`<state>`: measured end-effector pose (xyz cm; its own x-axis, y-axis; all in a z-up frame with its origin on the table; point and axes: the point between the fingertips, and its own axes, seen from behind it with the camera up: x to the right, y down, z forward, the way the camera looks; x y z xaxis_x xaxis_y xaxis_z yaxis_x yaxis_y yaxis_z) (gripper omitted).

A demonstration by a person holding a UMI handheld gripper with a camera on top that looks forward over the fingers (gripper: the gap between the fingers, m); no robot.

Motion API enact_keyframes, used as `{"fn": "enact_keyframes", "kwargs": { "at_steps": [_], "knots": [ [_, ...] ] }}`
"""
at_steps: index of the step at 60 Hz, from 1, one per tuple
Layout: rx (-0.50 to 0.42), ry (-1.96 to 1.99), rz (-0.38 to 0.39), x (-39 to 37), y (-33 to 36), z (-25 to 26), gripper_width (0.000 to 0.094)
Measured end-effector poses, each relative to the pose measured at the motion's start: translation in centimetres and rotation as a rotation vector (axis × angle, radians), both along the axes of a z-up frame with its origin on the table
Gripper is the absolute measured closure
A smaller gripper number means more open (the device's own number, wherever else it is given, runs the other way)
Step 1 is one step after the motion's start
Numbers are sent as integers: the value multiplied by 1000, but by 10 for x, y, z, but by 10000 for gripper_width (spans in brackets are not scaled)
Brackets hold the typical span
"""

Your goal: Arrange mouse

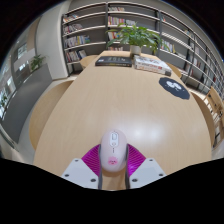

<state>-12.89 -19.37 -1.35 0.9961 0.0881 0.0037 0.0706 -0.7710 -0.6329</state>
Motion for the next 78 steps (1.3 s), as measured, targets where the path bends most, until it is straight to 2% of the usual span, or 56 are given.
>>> {"fn": "enact_keyframes", "kwargs": {
  "at_steps": [4, 8, 18, 27, 35, 39, 43, 55, 63, 66, 67, 69, 78],
  "knots": [
    [-23, 1, 36, -2, 0, 5, 631],
    [7, -10, 63, -6, 9, 29, 630],
    [219, -28, 69, 11, 108, 147, 629],
    [410, -63, 22, 74, 209, 259, 629],
    [483, -88, -56, 165, 282, 297, 631],
    [466, -100, -79, 209, 311, 286, 630],
    [409, -136, -89, 250, 323, 252, 631],
    [178, -89, -129, 314, 335, 98, 632],
    [66, -57, -133, 328, 327, 28, 629],
    [31, -65, -124, 332, 321, 11, 622],
    [16, -68, -120, 333, 320, 4, 575],
    [46, -58, -120, 333, 323, 7, 600],
    [1, -37, -118, 335, 322, 4, 491]
  ]
}}
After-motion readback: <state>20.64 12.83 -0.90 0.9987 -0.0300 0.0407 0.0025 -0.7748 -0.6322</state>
